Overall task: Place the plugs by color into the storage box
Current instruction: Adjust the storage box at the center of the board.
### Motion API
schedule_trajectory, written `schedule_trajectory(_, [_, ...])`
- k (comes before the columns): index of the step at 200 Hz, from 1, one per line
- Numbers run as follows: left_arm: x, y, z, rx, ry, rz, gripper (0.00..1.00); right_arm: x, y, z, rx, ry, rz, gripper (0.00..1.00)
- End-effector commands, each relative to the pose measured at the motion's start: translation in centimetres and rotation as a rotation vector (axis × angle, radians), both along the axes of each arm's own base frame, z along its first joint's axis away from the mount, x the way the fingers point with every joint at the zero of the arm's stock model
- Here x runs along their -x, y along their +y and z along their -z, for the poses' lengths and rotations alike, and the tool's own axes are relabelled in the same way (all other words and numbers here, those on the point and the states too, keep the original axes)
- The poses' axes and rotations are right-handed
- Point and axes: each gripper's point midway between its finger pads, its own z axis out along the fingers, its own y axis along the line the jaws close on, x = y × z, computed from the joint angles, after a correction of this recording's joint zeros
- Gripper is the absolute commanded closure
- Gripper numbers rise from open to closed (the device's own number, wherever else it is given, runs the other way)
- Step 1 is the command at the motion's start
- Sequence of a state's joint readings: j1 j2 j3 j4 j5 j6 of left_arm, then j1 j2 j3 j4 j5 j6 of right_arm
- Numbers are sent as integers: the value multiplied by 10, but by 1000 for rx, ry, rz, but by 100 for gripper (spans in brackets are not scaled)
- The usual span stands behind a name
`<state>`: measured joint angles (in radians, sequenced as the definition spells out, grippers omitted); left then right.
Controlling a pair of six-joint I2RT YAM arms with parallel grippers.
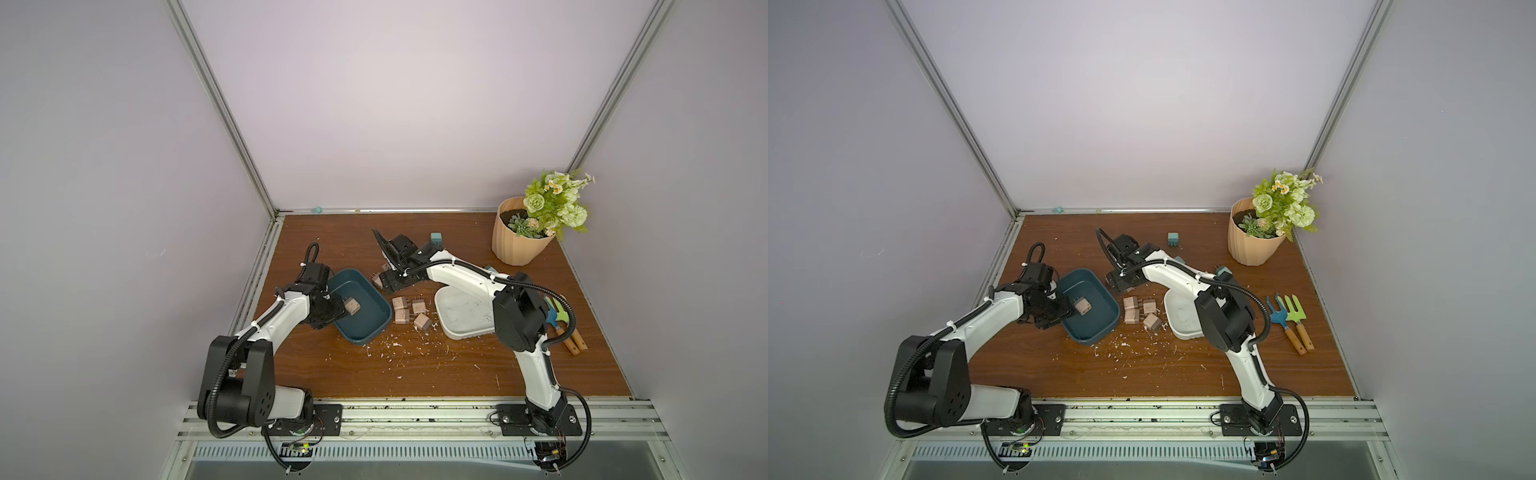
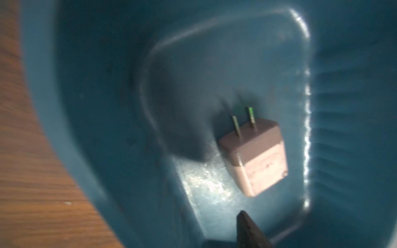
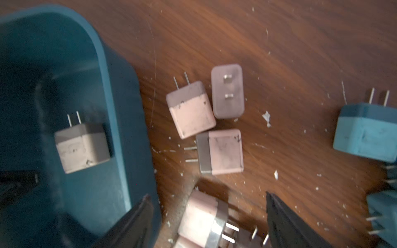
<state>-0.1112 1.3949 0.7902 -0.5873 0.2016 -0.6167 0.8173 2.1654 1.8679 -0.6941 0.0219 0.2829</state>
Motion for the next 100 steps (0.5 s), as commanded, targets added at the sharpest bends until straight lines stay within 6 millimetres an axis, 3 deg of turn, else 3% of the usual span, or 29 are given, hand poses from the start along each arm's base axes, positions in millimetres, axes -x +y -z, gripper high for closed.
schedule_trajectory(1, [6,15,0,-102,42,11,51,-18,3,-14,-9,-43,-16,15])
schedule_trajectory(42, [23,43,7,-186,119,-13,63,-32,17,-1,-25,-25,-30,15])
schedule_trajectory(71, [29,67,4,-214,132,-77,66,-40,31,5,-49,-13,-32,15])
schedule_trajectory(100, [18,66,-3,-206,115,-66,65,-47,48,2,-108,-9,-34,15])
